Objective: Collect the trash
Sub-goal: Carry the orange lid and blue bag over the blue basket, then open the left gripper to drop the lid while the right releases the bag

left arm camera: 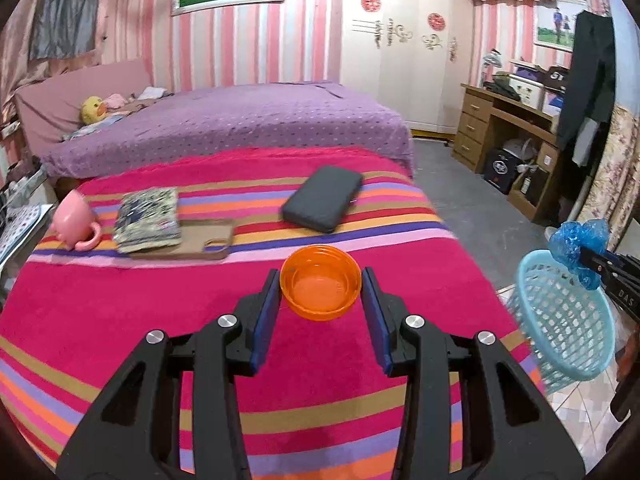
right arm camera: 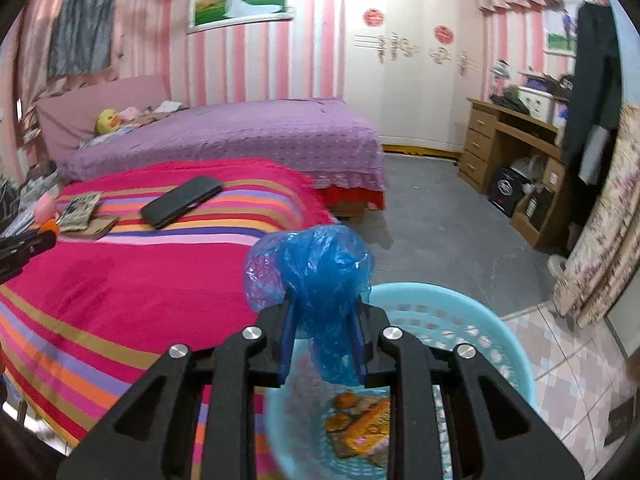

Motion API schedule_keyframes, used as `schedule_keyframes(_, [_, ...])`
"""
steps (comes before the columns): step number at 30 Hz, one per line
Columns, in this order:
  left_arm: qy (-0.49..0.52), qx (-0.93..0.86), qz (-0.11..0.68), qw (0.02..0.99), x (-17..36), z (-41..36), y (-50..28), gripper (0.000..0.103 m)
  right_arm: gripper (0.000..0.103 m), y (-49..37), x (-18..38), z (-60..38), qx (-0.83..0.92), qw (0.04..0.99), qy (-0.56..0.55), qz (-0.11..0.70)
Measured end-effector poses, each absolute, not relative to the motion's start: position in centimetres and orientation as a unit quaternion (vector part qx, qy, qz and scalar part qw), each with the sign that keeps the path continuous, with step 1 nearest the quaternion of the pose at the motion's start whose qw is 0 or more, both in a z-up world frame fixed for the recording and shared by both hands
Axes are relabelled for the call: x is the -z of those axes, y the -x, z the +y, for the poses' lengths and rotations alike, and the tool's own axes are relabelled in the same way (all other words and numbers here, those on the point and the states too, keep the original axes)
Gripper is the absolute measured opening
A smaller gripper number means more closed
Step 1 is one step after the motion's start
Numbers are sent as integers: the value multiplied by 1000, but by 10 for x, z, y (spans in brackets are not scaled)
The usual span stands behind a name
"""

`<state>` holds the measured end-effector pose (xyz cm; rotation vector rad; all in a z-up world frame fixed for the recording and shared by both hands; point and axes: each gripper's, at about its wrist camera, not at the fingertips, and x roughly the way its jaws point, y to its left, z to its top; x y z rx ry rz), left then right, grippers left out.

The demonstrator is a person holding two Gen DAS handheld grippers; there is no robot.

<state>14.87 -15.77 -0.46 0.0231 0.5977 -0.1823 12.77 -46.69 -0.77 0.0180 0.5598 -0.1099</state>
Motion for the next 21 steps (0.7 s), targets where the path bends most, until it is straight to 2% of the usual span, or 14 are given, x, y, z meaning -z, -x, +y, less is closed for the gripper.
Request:
schedule_keyframes(11, [-21, 165, 295, 941, 27, -270, -152, 39, 24, -117, 26, -532, 124, 948, -4, 293])
schedule_keyframes(21, [-45, 246, 310, 917, 44, -379, -140, 39, 24, -95, 37, -585, 170, 940, -55, 291])
